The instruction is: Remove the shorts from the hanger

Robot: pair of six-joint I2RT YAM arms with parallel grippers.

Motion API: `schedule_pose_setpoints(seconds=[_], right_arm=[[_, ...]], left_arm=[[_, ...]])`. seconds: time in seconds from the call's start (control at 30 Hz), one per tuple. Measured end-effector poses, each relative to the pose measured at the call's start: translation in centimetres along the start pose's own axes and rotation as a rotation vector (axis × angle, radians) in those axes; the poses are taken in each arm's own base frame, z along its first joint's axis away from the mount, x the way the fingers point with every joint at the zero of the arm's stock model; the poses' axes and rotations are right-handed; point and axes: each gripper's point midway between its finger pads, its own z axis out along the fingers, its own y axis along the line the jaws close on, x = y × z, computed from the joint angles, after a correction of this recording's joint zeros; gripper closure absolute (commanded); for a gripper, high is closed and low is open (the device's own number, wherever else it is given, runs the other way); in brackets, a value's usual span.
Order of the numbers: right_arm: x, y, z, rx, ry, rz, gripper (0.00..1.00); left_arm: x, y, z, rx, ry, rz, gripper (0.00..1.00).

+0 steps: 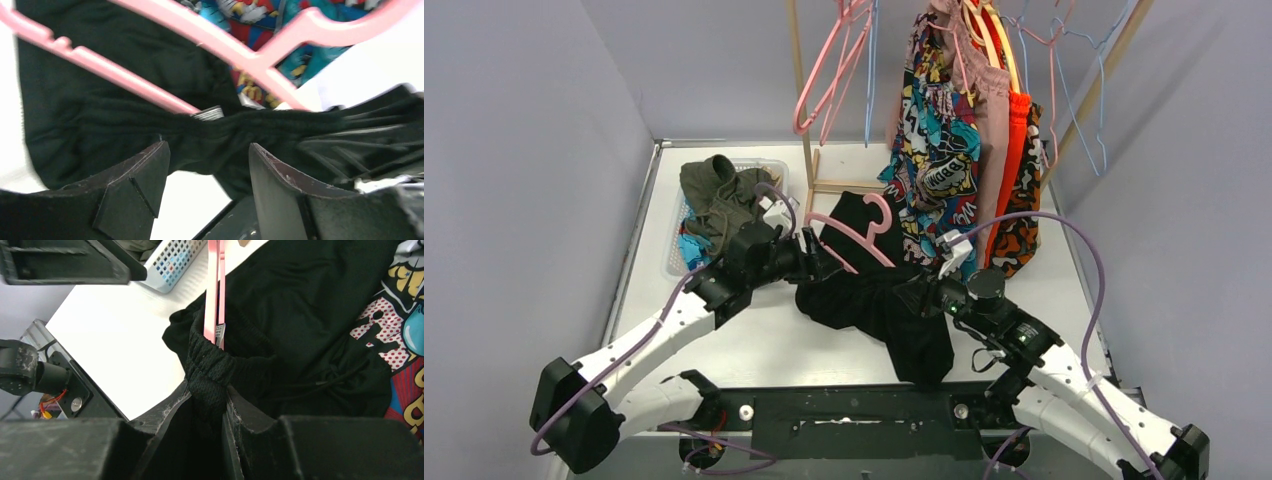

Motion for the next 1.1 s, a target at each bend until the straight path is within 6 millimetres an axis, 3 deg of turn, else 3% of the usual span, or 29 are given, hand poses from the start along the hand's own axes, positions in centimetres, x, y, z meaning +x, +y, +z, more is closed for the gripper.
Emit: schedule_pose_setpoints(seconds=[0.13,0.3,0.53,0.73,1.0,1.1], right_arm=[[1.0,-0.3,0.9,0.008,0.028,0.010,1.00],[1.5,0.3,1.8,-0.010,0.044,0.005,1.00],[1.4,1.4,2.2,-0.036,0.032,-0.013,1.00],[1.4,1.5,2.0,-0.038,0.028,-0.038,1.00],[0.3,2.6,0.8,-0.094,-0.016,-0.067,0.99],[0.2,3.3,0.4,-0.132,-0.019,-0.074,0.97]], left_arm=[[-0.5,-2.4,0.1,0.115,-0.077,-0.115,0.39],[0.0,-2.9,1.2,0.182,-0.106,-0.294,0.38],[-0.5,-5.6,2.3,0.263,-0.139,-0.402,0.39],[0.1,-7.3,3.4,0.266,-0.135,-0.453,0.47],[0.3,-7.5,4.0,0.214,-0.166,-0.460,0.59],[-0.3,-7.4,4.1,0.196,-0.191,-0.455,0.71]])
